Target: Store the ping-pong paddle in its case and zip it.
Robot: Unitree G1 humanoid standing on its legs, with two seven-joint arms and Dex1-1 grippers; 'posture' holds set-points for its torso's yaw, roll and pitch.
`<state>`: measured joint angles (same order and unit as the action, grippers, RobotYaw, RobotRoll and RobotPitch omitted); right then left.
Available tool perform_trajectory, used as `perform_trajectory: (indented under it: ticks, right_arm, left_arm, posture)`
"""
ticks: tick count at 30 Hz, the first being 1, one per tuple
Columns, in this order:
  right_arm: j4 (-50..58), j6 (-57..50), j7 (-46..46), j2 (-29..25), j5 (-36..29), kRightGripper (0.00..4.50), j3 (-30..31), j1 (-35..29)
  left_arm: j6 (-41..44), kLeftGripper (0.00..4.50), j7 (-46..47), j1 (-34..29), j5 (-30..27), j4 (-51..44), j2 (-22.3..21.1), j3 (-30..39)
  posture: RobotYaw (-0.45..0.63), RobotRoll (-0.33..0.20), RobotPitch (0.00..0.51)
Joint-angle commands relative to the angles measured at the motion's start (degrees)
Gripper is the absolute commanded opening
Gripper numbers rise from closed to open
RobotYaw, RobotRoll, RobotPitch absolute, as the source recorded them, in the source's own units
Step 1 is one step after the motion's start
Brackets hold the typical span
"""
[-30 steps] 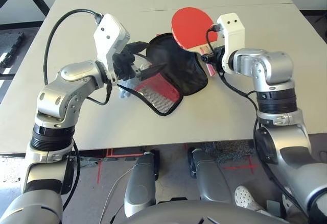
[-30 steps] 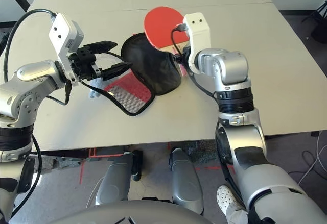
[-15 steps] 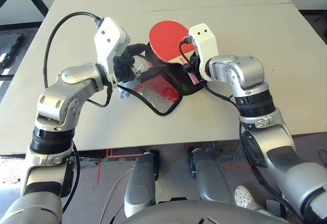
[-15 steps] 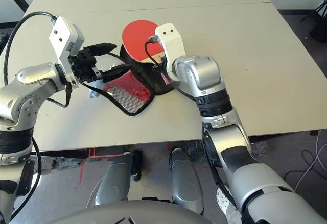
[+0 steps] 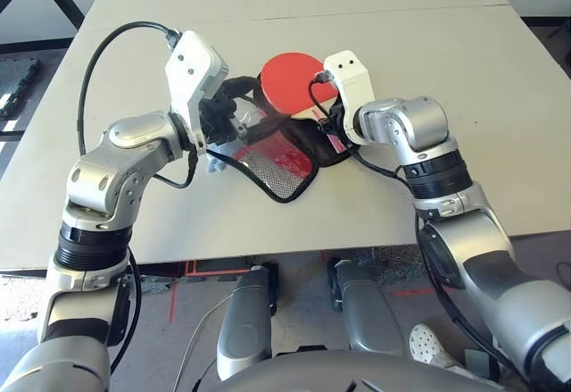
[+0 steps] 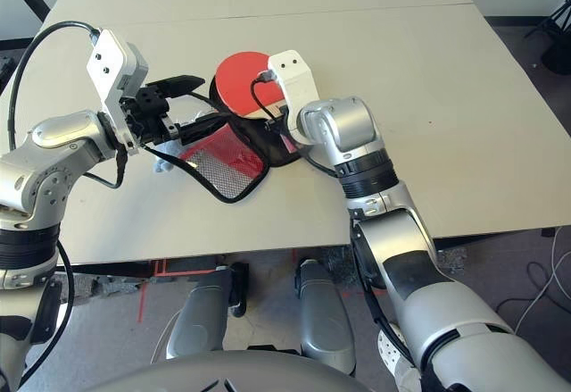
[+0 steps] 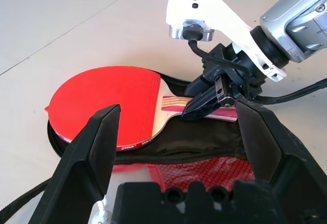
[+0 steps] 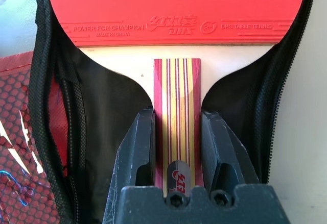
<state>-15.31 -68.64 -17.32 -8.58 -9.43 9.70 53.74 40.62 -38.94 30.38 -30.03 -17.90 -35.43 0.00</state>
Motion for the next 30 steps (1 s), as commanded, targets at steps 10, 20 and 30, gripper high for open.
perform_trajectory:
  ticks: [10,20,30]
  right_arm:
    - [0.7,1.6,-3.3,-0.9,-2.8,3.44,-4.0,-0.5]
    - [6.5,1.4,-15.5,-11.6,-9.8,4.47,-7.2,-4.3]
    - [5.2,9.8,-24.3,-18.0,-14.2,4.47,-10.8,-6.2]
  left_arm:
    - [0.9,4.5,0.4,-0.1,0.0,-1.7,-0.7,1.1]
    - [2.8,4.5,-3.6,1.9,-0.5,-0.6,-12.5,8.9]
    - [-3.3,4.5,-8.4,-8.6,5.6,7.7,-23.2,13.5]
  posture:
    - [0.1,0.0,0.204]
    - [0.12,0.0,0.205]
    - [0.13,0.0,0.205]
